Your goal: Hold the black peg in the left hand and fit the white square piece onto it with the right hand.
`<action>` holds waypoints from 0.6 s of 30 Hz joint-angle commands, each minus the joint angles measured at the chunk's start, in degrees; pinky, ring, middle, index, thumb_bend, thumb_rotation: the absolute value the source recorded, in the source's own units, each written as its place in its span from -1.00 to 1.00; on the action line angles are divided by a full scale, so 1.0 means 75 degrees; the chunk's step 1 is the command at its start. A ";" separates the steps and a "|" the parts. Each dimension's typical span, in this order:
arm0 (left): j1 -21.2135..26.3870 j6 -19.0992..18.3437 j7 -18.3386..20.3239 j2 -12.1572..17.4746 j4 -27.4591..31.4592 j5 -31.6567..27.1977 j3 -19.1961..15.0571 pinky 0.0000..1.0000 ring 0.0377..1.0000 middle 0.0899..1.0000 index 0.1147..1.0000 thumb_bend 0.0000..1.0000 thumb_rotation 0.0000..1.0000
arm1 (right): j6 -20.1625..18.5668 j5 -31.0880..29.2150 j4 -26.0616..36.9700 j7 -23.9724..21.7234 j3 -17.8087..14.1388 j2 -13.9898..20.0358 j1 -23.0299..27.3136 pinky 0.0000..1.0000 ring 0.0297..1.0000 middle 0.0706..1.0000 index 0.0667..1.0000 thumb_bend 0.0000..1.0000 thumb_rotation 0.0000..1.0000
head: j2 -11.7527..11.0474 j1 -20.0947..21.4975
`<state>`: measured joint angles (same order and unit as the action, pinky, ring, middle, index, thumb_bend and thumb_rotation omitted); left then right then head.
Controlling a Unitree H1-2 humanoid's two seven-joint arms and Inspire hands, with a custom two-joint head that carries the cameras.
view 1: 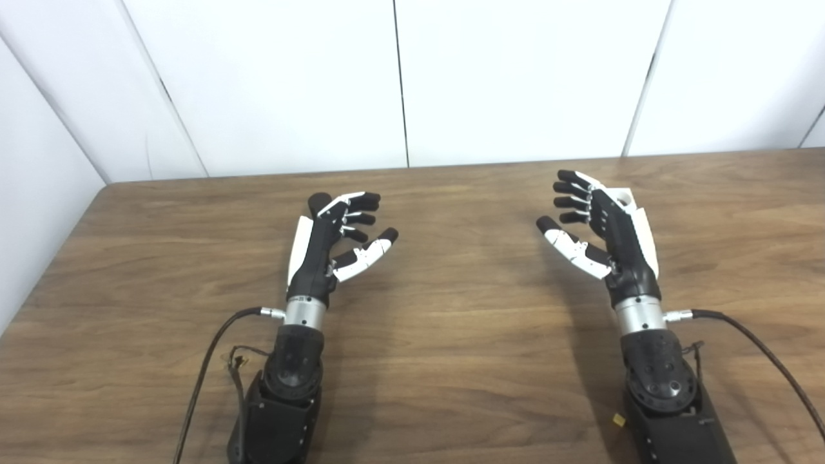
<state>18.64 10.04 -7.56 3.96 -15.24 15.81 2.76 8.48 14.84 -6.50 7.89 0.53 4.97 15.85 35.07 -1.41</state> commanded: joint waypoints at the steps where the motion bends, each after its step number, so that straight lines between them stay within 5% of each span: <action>1: 0.0240 0.0171 -0.0031 0.0059 0.0253 -0.0002 -0.0005 0.12 0.32 0.39 0.30 0.18 -0.40 | 0.0174 -0.0038 0.0144 0.0016 0.0008 -0.0012 0.0244 0.30 0.44 0.50 0.56 0.11 -0.27 | 0.0005 -0.0006; 18: 0.0310 0.0220 -0.0082 0.0009 0.0150 0.0017 0.0011 0.11 0.31 0.39 0.29 0.14 -0.46 | 0.0144 -0.0040 0.0145 0.0033 -0.0048 0.0025 0.0266 0.29 0.44 0.51 0.56 0.08 -0.29 | 0.0000 -0.0047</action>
<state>18.65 10.06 -7.70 3.78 -15.27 15.86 2.83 8.31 14.86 -6.53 7.83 0.38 5.06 15.86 35.07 -1.76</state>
